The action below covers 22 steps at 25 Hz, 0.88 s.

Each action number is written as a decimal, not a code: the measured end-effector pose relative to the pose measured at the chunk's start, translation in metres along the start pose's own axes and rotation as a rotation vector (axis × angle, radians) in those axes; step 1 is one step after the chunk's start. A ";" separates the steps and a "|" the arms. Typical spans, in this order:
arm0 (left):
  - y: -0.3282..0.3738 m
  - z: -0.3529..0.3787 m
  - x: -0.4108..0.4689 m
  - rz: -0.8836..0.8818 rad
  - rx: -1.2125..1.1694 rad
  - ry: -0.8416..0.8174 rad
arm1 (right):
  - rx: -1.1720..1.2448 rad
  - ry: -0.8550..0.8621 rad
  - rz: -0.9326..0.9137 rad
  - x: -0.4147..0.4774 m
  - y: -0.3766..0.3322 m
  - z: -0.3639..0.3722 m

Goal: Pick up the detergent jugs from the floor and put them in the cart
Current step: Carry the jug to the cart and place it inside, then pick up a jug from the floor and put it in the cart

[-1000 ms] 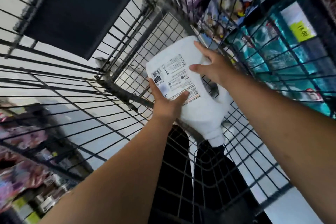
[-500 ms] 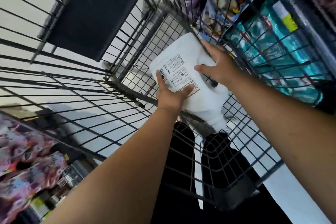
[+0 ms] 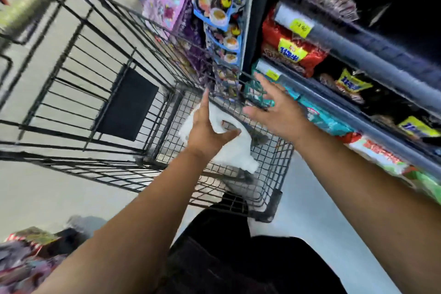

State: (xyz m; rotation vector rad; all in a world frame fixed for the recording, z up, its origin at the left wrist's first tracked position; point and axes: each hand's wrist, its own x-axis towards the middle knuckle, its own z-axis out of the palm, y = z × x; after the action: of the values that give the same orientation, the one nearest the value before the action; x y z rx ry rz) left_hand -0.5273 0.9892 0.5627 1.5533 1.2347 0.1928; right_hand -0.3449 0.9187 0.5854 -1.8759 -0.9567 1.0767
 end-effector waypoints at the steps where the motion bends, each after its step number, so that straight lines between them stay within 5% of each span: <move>1: 0.016 0.008 -0.013 0.055 0.015 -0.032 | 0.017 0.045 -0.011 -0.019 -0.003 -0.014; 9: 0.122 0.114 -0.127 0.367 0.100 -0.244 | 0.227 0.449 0.024 -0.223 0.035 -0.130; 22: 0.253 0.334 -0.328 0.726 0.285 -0.921 | 0.442 1.290 0.139 -0.556 0.107 -0.243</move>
State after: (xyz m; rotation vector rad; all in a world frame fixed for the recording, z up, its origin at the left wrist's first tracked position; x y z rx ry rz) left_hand -0.3000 0.5611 0.7814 1.9455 -0.0464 -0.2384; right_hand -0.3042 0.3310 0.7659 -1.7484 0.1563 -0.0234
